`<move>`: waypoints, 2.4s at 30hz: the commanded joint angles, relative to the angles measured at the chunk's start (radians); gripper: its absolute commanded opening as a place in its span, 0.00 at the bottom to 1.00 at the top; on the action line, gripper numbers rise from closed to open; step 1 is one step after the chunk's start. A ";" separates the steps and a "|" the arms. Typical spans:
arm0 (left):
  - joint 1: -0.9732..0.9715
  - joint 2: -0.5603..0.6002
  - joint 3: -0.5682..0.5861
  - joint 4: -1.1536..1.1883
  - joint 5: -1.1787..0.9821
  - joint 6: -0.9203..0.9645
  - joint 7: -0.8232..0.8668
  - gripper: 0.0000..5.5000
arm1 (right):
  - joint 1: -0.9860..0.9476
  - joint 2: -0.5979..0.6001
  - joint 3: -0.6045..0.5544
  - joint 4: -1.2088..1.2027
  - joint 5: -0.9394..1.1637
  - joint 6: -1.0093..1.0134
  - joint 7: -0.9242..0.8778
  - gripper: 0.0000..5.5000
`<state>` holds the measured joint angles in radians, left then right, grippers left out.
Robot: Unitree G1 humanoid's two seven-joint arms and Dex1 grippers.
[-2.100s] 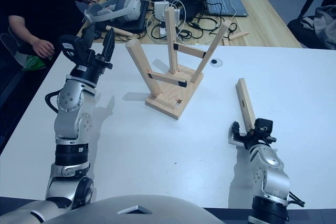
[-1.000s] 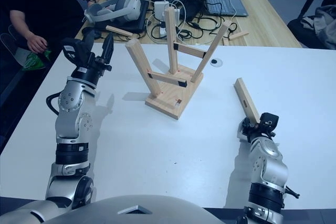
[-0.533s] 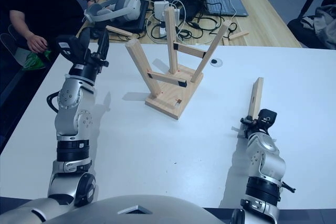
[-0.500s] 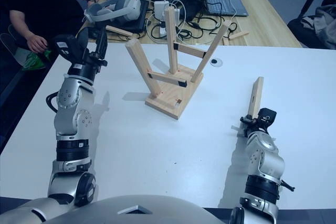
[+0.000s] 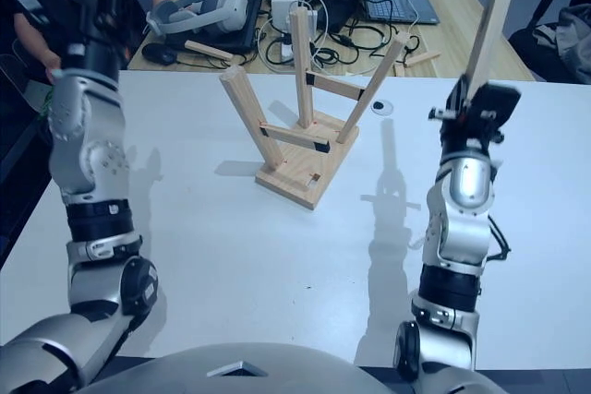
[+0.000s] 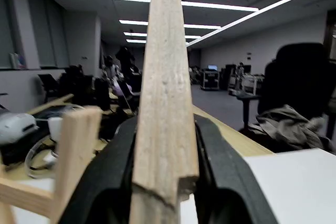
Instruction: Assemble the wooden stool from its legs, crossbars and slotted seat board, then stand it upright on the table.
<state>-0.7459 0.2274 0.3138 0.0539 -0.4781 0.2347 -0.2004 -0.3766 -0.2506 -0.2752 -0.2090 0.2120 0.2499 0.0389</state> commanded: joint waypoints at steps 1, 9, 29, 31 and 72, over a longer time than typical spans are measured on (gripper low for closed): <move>-0.102 0.000 0.026 -0.063 -0.267 0.221 -0.076 0.50 | -0.156 -0.019 0.024 -0.109 0.216 0.154 0.119 0.18; 0.052 -0.036 -0.030 -0.279 -0.721 0.592 -0.086 0.50 | -0.185 -0.021 0.013 -0.246 0.907 0.581 0.201 0.18; 0.117 -0.009 -0.108 -0.400 -1.034 0.614 0.011 0.28 | -0.067 -0.068 0.160 -0.312 1.285 0.626 0.095 0.18; 0.115 0.010 -0.112 -0.396 -1.053 0.624 -0.001 0.25 | -0.061 -0.087 0.162 -0.310 1.299 0.630 0.103 0.18; -0.041 0.713 -0.349 -0.359 -0.576 0.816 -1.004 0.18 | -0.245 -0.250 0.179 -0.216 1.435 0.653 0.225 0.96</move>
<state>-0.7996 0.9129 -0.0136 -0.2776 -1.0807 1.0505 -1.1763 -0.5938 -0.5068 -0.1158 -0.4180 1.6335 0.8972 0.2679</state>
